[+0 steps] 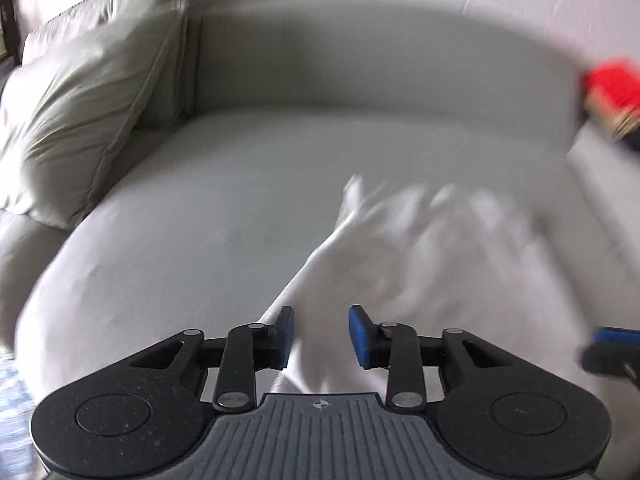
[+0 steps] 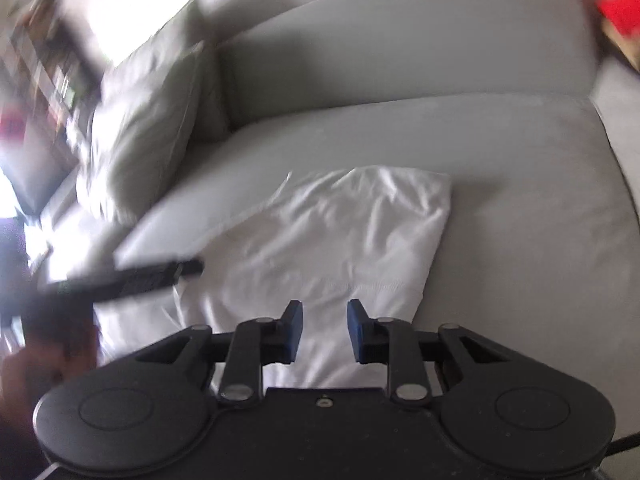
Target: Fold clothes
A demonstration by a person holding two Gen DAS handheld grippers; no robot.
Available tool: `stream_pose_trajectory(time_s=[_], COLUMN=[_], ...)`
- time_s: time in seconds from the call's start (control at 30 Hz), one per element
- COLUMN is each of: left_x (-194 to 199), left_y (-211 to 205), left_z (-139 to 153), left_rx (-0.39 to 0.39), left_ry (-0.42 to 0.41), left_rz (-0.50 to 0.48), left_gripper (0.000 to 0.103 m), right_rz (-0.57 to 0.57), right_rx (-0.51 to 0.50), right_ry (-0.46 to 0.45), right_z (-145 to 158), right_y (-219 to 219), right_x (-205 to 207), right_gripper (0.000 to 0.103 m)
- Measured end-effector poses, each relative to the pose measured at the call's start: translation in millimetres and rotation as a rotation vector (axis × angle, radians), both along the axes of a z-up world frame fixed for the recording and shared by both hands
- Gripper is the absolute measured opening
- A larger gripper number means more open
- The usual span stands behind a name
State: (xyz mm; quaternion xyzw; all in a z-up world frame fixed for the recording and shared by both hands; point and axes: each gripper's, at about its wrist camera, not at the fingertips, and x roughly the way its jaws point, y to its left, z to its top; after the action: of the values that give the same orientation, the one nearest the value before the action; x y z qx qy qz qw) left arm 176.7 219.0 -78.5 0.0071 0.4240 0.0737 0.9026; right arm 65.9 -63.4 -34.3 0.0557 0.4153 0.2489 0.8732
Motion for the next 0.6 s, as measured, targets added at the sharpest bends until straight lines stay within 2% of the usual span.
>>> stream_pose_trajectory(time_s=[0.07,0.1,0.23,0.33,0.47,0.6], left_x=[11,6,-17,-39,-54,-31], left_y=[2,3,7,5,5,-8], left_z=[-12,-12,-10,-4,12,26], left_rx=[0.051,0.059,0.093,0.122,0.108,0.082], left_ry=[0.119,0.123,0.118,0.059,-0.072,-0.122], left_rz=[0.041,0.028,-0.032,-0.068,-0.091,-0.132], left_gripper=[0.027,0.027,0.032,0.031,0.031,0.031], right_rz=[0.068,0.102,0.114,0.089,0.037,-0.044], right_rx=[-0.126,-0.202,-0.237,-0.174,-0.069,0.072], right_ry=[-0.021,-0.012,-0.013,0.057,0.034,0.034], right_z=[-11,-18,-26,-18,-2,4], right_y=[13,18,-4,-24,-43,-57], right_x=[-7,-11,-37,-37,-26,6], right_gripper=[0.025,0.025,0.026,0.026,0.027,0.024])
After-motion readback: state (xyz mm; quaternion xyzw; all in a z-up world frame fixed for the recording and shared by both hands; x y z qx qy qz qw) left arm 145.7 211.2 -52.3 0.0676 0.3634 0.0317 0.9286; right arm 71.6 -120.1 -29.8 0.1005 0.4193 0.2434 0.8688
